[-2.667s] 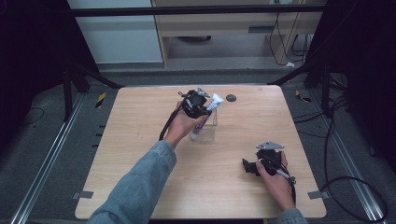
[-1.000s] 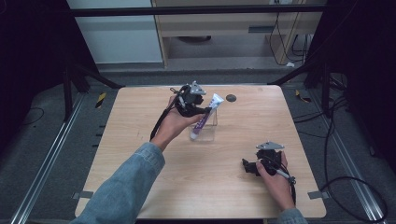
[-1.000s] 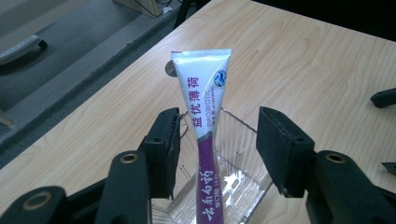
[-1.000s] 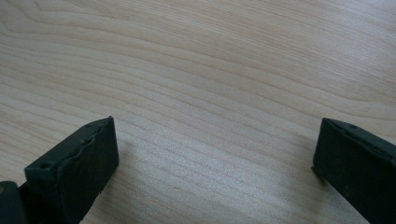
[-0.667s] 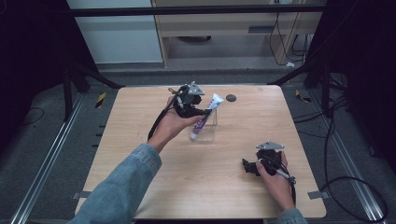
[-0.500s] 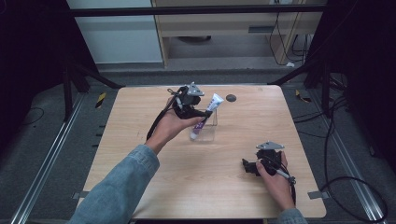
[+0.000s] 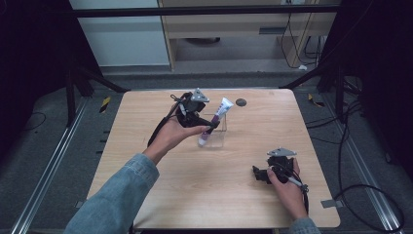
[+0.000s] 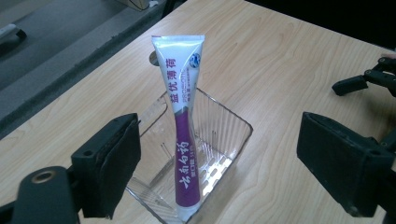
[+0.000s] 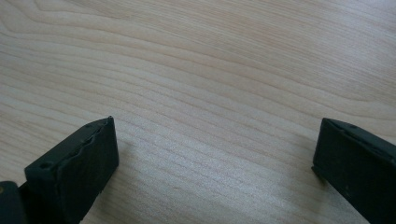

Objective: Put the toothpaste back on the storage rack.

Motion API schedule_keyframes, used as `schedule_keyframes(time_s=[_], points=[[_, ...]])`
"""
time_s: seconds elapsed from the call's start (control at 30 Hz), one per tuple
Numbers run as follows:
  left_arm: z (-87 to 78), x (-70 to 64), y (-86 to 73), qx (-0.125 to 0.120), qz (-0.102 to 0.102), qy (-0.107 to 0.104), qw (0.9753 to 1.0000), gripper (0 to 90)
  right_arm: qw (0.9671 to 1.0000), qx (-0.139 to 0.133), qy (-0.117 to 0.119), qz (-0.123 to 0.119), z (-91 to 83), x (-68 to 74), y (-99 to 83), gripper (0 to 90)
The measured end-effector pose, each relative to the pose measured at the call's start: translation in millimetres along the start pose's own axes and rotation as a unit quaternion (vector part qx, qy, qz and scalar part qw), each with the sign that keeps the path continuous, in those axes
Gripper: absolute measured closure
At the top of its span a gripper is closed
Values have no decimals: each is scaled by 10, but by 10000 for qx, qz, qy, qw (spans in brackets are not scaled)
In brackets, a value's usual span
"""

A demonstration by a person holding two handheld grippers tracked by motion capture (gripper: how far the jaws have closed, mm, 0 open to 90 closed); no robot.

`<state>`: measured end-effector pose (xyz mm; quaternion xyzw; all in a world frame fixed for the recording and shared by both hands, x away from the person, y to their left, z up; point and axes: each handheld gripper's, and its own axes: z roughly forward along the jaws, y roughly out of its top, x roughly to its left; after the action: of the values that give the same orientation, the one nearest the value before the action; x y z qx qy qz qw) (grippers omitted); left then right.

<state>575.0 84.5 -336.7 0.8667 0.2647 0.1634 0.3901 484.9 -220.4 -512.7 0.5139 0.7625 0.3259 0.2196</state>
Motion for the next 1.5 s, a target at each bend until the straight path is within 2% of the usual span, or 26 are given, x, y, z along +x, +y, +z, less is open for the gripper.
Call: schedule_keyframes(time_s=[0.23,0.67,0.97,1.2,1.5], points=[[-64,12,-81,29,-6,16,10000,92,10000,4,-5,-6,0,-1,0,3],[-221,142,-245,-3,-151,99,9998,50,10000,1,-1,-1,0,0,0,3],[-304,213,-336,18,-167,212,9996,40,10000,4,-6,-8,0,-1,0,3],[-417,282,-488,-22,-218,309,9993,42,10000,4,-7,-8,0,-1,0,3],[-547,363,-718,42,-248,462,9986,43,10000,1,-1,3,0,1,0,4]])
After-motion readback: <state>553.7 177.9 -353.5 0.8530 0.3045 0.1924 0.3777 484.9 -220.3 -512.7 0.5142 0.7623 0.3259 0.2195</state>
